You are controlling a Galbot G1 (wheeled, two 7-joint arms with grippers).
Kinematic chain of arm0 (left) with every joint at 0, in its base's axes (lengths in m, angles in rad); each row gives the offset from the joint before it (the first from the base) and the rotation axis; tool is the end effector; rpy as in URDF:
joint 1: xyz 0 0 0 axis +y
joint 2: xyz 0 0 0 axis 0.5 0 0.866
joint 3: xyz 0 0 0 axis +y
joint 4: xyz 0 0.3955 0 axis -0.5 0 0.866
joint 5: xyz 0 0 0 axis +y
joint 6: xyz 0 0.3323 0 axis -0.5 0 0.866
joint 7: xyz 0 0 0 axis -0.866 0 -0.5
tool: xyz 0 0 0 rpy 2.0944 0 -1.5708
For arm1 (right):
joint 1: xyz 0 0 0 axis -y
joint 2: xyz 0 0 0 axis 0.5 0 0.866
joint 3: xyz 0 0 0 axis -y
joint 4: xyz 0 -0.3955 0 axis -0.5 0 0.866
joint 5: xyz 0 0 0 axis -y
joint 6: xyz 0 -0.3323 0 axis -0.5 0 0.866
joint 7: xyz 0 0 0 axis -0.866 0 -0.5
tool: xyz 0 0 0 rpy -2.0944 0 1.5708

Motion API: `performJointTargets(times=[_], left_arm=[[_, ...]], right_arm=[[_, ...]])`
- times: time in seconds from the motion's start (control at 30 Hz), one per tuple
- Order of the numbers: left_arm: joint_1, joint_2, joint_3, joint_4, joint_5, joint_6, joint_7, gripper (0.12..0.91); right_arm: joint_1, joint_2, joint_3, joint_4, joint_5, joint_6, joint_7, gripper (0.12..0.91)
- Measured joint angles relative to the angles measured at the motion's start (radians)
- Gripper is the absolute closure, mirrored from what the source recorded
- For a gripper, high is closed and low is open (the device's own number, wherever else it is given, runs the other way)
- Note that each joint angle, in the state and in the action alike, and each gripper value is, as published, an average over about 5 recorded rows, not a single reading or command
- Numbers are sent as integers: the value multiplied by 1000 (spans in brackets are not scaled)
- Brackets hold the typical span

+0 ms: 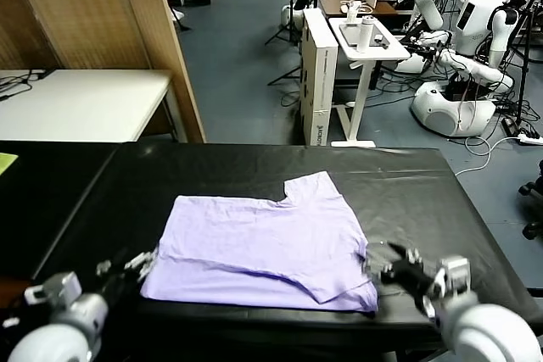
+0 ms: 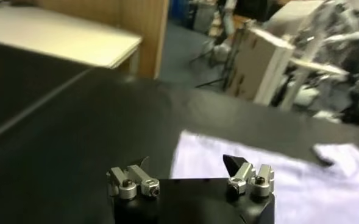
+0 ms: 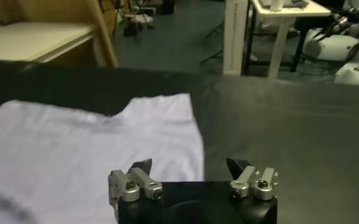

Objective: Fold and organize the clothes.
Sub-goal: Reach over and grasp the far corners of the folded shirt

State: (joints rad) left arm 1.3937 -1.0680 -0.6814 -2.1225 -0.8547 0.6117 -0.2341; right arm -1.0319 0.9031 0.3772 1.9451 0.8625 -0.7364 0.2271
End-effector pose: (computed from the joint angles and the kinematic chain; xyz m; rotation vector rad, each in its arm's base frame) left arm 0.2043 0.1456 -0.2572 -0.0463 -2.6794 0.2920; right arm 0.3097 -0.1342 -0.2384 0.2692 -2.5867 -0.0129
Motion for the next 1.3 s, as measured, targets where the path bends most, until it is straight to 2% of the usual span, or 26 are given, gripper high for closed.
performJointTargets(times=[0.27, 0.53, 0.73, 1.07, 1.3], left_arm=[[-229, 28, 121, 202, -27, 32, 0, 123], [-374, 15, 198, 374, -23, 36, 14, 123], [-416, 14, 229, 435, -8, 36, 29, 123], [-440, -1, 262, 481, 17, 35, 37, 124], [-436, -6, 264, 491, 32, 31, 46, 181]], right_arm=[[217, 51, -152, -209, -15, 0, 1, 118], [319, 97, -232, -332, -37, 0, -5, 118], [359, 116, -271, -377, -44, 0, -12, 118], [406, 140, -320, -436, -71, 0, -48, 126], [422, 149, -341, -460, -77, 0, -52, 314]])
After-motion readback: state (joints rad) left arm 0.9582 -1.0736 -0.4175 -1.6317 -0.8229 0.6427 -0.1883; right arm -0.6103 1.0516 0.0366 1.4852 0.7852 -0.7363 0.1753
